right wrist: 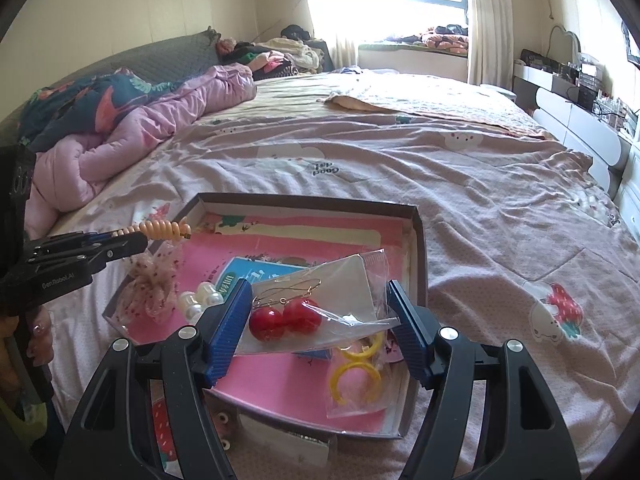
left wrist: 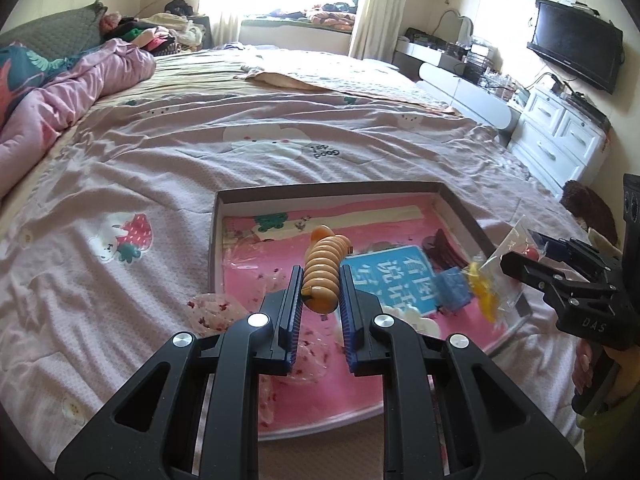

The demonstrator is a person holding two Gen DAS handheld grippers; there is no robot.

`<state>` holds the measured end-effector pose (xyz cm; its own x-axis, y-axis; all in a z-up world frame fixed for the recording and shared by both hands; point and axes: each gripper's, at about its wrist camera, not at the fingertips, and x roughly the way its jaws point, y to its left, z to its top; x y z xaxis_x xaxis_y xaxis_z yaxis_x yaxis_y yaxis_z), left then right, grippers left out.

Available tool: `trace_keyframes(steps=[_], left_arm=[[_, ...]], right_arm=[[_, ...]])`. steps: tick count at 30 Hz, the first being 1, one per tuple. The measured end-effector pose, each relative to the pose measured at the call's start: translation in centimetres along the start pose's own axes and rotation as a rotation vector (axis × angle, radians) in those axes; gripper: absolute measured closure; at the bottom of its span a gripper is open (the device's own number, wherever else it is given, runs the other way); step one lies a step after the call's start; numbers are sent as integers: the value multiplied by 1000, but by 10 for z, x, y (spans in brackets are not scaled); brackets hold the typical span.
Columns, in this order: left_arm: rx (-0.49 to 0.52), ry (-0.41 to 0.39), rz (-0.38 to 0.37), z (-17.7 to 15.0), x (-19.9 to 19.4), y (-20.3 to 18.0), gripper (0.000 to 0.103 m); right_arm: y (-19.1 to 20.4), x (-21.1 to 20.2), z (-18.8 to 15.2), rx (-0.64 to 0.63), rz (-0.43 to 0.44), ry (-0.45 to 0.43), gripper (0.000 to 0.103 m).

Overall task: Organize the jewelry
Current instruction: 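Carry the spiral tie and earring bag over the box with both tools, then open both tools to drop the spiral tie and earring bag into the box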

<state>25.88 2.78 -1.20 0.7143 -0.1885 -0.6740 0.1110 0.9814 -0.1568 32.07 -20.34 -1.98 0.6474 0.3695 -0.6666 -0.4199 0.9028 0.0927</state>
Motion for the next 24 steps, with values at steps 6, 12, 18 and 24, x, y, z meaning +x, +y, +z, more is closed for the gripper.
trace_keyframes(steps=[6, 12, 18, 24], left_arm=[[-5, 16, 10, -2, 10, 5, 92], [-12, 21, 14, -4, 13, 9, 92], [-18, 23, 14, -4, 14, 11, 92], [-22, 19, 12, -5, 12, 11, 92]], right_arm=[[4, 20, -6, -6, -13, 33, 37], [11, 31, -11, -22, -31, 53, 37], [16, 38, -18, -32, -29, 70, 37], [16, 39, -25, -11, -18, 84, 36]])
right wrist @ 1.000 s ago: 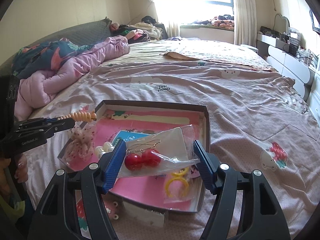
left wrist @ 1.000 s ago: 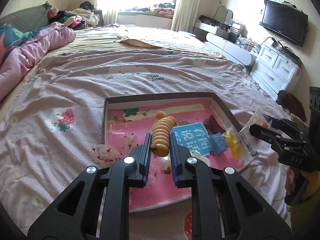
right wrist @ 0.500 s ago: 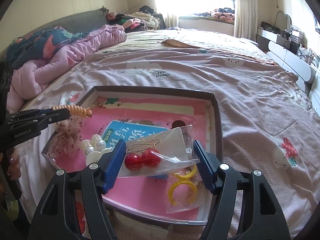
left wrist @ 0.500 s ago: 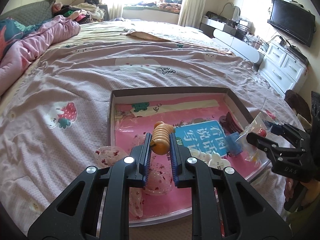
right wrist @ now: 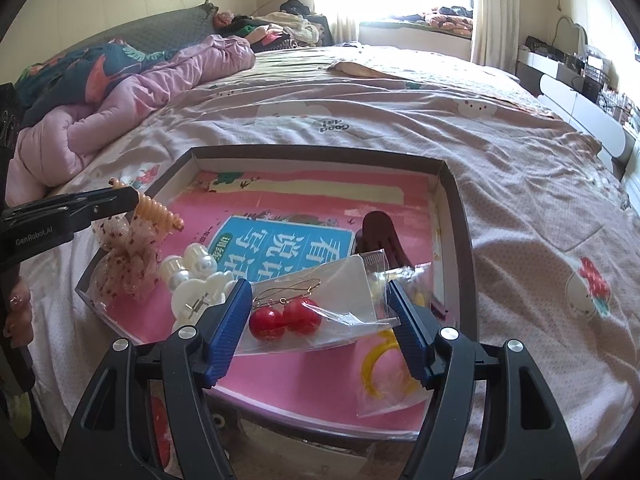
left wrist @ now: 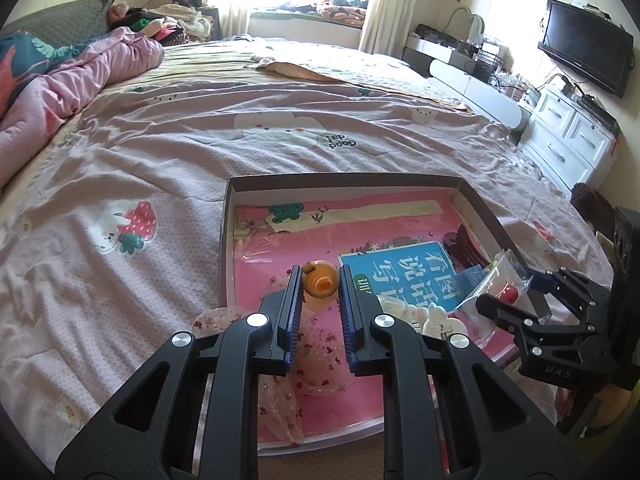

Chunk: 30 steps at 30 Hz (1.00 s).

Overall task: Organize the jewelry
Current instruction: 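Open both tools to drop the spiral tie and earring bag into the box, then withdraw both tools toward the pink fluffy clip and white card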

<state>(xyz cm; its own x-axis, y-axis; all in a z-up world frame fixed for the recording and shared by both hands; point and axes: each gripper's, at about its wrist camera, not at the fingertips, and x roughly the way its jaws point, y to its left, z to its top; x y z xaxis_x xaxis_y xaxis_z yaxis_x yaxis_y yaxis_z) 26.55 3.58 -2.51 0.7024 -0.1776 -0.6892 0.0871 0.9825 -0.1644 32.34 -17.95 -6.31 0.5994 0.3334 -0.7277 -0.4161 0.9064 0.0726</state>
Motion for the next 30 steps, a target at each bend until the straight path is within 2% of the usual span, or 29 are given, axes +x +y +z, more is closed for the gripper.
trace_keyframes(steps=[1, 3, 7, 10, 15, 19, 30], left_arm=[[0, -2, 1, 0, -1, 0, 90], [-2, -4, 1, 0, -1, 1, 81], [0, -4, 2, -1, -1, 1, 79], [-4, -5, 1, 0, -2, 1, 73], [-7, -16, 3, -3, -9, 2, 67], [-11, -27, 4, -6, -17, 0, 57], [-28, -84, 10, -11, -50, -7, 28]], right_arm=[[0, 0, -1, 2, 0, 1, 36], [1, -1, -2, 4, 1, 3, 36], [1, -4, -6, 18, 5, 3, 33], [0, -10, -7, 29, 0, -7, 24], [-4, -25, -10, 52, -6, -34, 15], [-7, -37, -11, 59, -13, -53, 9], [-10, -73, -15, 63, -26, -99, 7]])
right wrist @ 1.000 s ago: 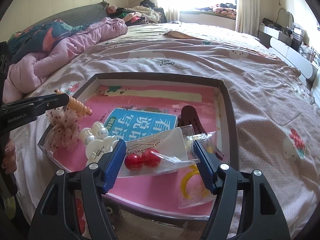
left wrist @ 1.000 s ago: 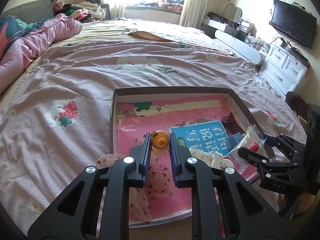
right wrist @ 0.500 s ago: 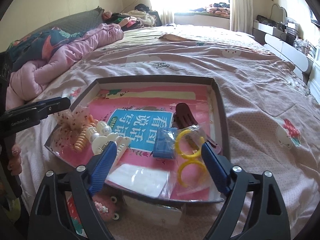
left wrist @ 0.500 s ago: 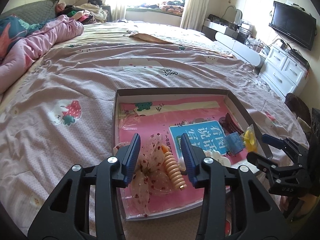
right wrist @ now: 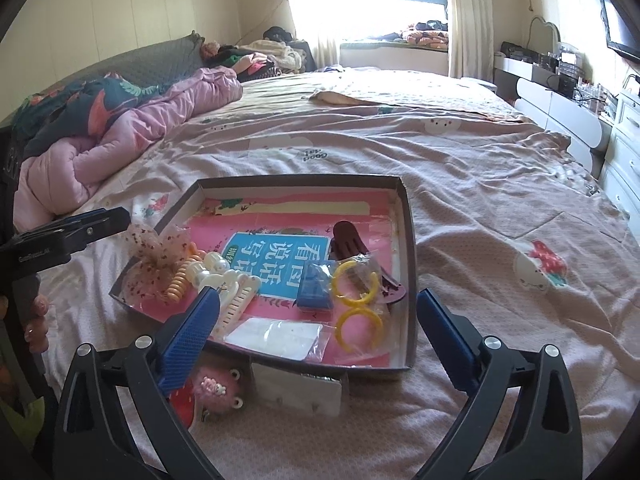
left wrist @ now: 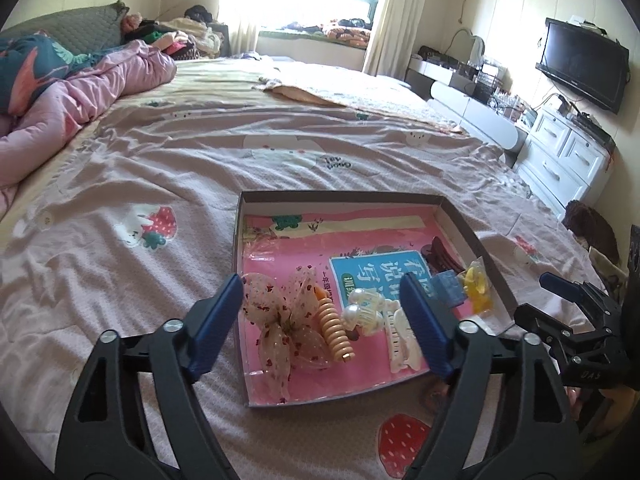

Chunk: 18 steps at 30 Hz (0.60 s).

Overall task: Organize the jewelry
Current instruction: 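Withdraw both tools toward the pink fluffy clip and white card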

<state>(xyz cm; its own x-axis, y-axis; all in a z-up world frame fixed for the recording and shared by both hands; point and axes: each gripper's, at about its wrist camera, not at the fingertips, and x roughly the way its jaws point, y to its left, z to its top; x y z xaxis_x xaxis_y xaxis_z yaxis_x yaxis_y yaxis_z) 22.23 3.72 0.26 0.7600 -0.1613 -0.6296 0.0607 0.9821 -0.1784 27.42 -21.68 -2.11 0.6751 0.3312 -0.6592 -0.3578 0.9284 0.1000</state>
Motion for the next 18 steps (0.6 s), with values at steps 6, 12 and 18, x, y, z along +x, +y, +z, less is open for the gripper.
trace_keyframes(steps=[6, 12, 18], left_arm=[[-2, -33, 3, -3, -18, -5, 17], [-5, -52, 2, -7, -33, -11, 17], [5, -60, 4, -13, -46, -17, 16]], right_arm=[[-1, -21, 0, -4, -2, -30, 7], [-2, -42, 2, -10, -2, -64, 7], [-4, -58, -1, -14, -8, -81, 7]])
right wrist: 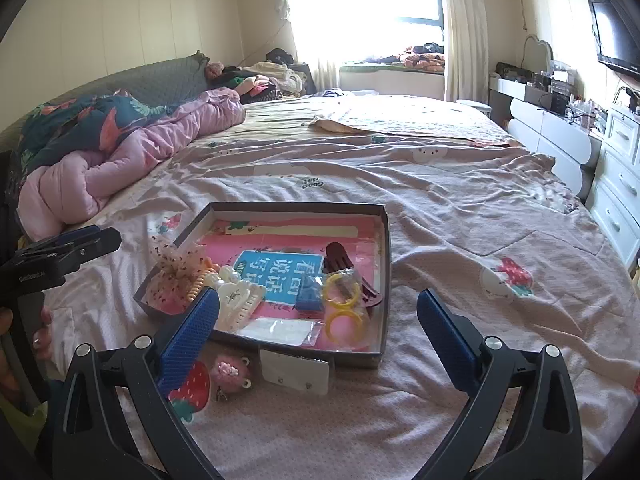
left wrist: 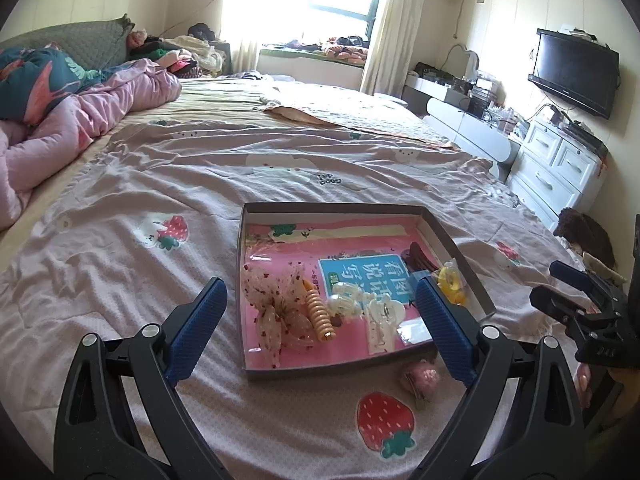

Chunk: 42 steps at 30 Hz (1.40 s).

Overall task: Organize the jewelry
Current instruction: 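Withdraw both tools toward the pink fluffy clip and white card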

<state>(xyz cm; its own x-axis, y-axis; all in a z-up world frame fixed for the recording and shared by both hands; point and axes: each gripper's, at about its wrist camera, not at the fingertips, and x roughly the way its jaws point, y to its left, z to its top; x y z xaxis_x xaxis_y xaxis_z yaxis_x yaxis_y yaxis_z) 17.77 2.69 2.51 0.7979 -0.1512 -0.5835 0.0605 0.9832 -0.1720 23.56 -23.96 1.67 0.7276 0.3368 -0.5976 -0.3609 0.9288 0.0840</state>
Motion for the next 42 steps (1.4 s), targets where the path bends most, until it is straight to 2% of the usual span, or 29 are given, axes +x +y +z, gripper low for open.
trace_keyframes(steps=[20, 31, 42], left_arm=[[27, 18, -10, -30, -23, -20, 16], [91, 79, -2, -55, -15, -37, 16], [132, 164, -36, -74, 10, -55, 16]], right_arm=[[-1, -34, -23, -41, 8, -5, 7], [-6, -32, -38, -39, 13, 22, 7], [-9, -23, -53, -55, 12, 60, 7]])
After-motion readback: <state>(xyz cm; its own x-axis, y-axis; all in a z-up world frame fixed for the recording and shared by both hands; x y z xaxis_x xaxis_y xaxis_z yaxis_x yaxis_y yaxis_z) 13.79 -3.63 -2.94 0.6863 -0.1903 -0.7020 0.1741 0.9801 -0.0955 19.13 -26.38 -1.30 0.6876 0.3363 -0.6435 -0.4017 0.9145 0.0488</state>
